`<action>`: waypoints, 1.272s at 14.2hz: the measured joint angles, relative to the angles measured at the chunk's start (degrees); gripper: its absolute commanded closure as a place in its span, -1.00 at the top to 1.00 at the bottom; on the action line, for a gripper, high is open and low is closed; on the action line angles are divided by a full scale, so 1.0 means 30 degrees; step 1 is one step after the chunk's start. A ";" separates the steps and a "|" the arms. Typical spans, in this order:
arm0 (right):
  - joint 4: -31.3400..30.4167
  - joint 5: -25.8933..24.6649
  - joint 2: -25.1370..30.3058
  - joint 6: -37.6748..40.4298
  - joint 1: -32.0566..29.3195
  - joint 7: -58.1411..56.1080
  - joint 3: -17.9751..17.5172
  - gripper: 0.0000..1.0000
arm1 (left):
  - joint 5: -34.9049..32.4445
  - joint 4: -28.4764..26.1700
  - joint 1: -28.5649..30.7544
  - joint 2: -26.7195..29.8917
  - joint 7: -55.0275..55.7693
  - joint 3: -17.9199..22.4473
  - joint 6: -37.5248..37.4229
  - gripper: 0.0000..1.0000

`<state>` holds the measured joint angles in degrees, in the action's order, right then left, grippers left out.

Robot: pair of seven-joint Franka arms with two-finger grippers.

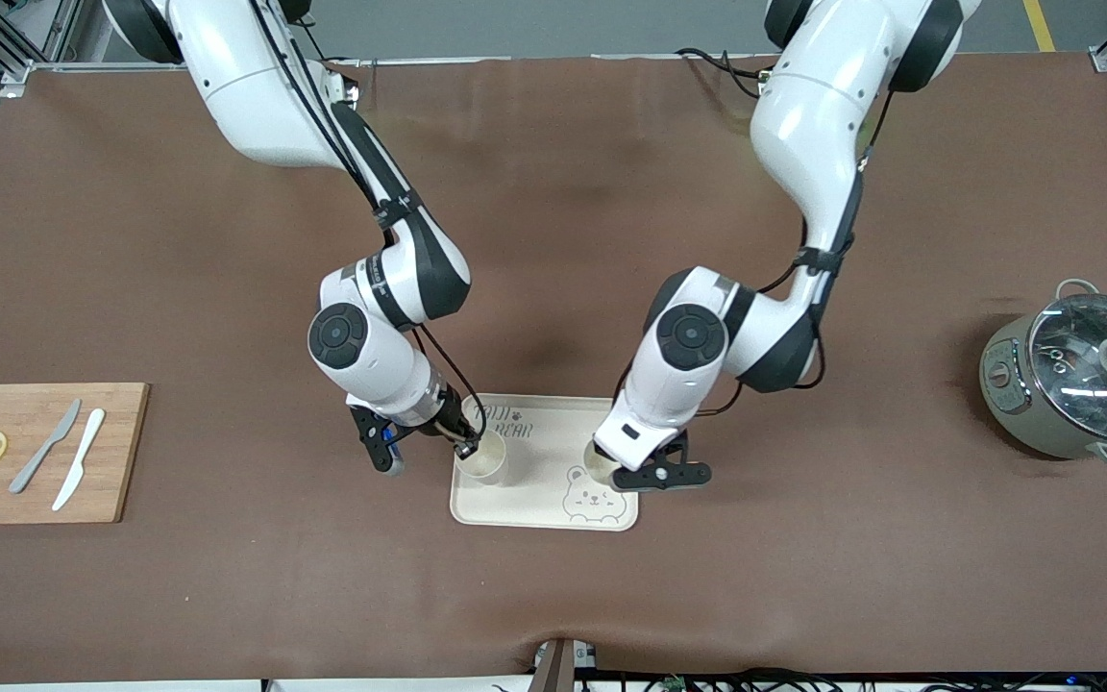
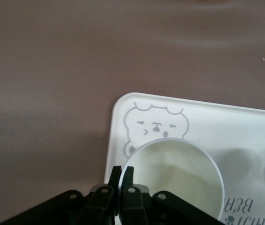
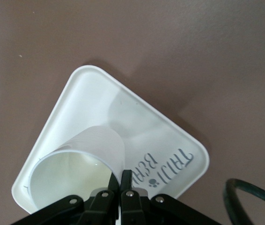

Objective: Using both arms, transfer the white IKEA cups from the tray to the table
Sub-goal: 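Lift the cups and carry them apart, away from the tray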

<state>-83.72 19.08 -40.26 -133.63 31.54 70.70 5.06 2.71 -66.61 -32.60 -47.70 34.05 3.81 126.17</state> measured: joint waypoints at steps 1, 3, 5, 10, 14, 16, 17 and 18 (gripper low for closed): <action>0.0000 -0.0002 0.0286 0.0853 -0.0201 -0.0977 0.0062 -1.00 | 0.0000 0.0033 0.0304 0.0567 -0.0196 0.0003 -0.0831 -1.00; -0.0020 -0.0002 0.0853 0.2367 -0.0815 -0.3172 0.0134 -1.00 | 0.0000 0.0094 0.0912 0.1857 -0.1076 0.0023 -0.2799 -1.00; -0.0255 -0.0004 0.1453 0.3075 -0.1525 -0.5338 0.0165 -1.00 | 0.0124 0.0111 0.2011 0.3245 -0.2640 0.0010 -0.4641 -1.00; -0.2738 -0.0004 0.3159 0.3582 -0.3363 -1.0791 0.0218 -1.00 | 0.1228 0.0031 0.5784 0.4962 -0.6739 0.0010 -0.6940 -1.00; -0.4385 -0.0032 0.3891 0.3582 -0.4800 -1.4988 0.0269 -1.00 | 0.1488 -0.0195 0.8261 0.5013 -0.9132 -0.0044 -0.7124 -1.00; -0.5327 -0.0034 0.4219 0.3580 -0.5856 -1.7567 0.0307 -1.00 | 0.1497 -0.0449 0.8578 0.4968 -0.9295 -0.0065 -0.6976 -1.00; -0.5749 -0.0048 0.4373 0.3580 -0.6412 -1.8503 0.0323 -1.00 | 0.1497 -0.0718 0.8548 0.4927 -0.9270 -0.0104 -0.6563 -1.00; -0.6061 -0.0158 0.4483 0.3581 -0.6933 -1.9221 0.0336 -1.00 | 0.1497 -0.1187 0.8488 0.4914 -0.9198 -0.0160 -0.5855 -1.00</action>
<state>-101.91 18.61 -26.81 -122.88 10.75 13.04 6.07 7.20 -70.17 -7.14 -32.96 6.46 3.33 108.61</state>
